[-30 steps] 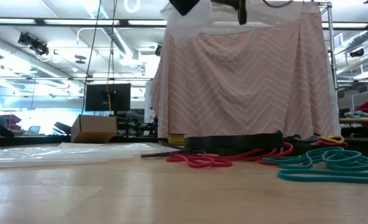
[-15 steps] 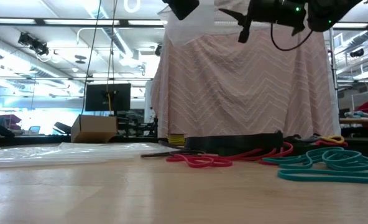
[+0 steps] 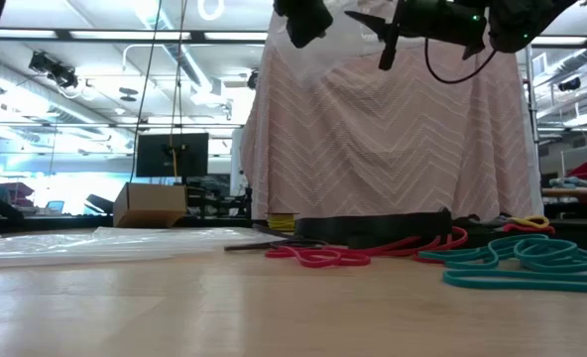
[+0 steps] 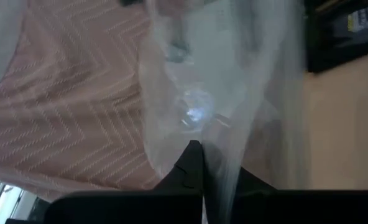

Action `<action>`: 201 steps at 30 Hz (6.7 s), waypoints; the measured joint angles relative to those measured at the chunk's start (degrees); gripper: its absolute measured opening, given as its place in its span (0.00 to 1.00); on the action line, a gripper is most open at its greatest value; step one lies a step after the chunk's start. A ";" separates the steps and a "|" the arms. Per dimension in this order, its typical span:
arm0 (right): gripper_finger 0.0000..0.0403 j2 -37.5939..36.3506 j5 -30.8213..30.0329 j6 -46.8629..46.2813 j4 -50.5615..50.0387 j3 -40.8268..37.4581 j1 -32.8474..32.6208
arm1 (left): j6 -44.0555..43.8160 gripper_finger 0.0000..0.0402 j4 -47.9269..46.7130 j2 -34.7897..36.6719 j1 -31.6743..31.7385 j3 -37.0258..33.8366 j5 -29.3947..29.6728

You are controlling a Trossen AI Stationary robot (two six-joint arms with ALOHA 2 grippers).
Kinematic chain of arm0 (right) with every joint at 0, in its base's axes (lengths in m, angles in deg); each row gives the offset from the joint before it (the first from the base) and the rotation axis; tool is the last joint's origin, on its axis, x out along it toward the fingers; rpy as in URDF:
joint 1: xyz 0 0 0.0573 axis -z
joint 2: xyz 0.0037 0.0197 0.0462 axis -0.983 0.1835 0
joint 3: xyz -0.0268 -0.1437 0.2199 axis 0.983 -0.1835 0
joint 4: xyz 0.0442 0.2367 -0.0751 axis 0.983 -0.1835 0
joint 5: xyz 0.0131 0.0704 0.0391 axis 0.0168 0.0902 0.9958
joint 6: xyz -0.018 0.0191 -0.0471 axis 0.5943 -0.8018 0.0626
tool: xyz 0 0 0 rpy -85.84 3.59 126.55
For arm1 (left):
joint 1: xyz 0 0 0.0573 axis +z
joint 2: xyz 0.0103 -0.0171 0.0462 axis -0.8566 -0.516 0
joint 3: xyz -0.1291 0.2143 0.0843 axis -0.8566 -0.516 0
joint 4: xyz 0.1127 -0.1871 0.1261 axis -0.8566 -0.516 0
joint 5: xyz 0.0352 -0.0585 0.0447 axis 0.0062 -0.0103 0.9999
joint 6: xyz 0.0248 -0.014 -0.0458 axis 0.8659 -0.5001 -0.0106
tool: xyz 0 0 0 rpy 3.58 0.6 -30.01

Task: Sort rubber bands
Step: Open the transparent zip bag

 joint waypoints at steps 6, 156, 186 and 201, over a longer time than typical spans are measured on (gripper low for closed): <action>0.04 -0.02 0.12 4.19 -0.94 0.00 -2.09 | 0.14 0.00 0.14 0.23 0.13 0.00 4.12; 0.00 3.77 -0.85 43.10 -50.66 34.36 4.45 | -79.07 0.49 27.86 24.75 1.57 -36.53 -25.75; 0.00 6.62 -5.60 38.98 -44.21 34.38 -5.65 | -95.10 0.24 101.52 6.82 12.74 -47.52 -44.01; 0.00 6.47 -5.57 40.19 -51.39 34.36 -12.02 | -95.00 0.11 99.86 9.88 19.13 -47.52 -55.57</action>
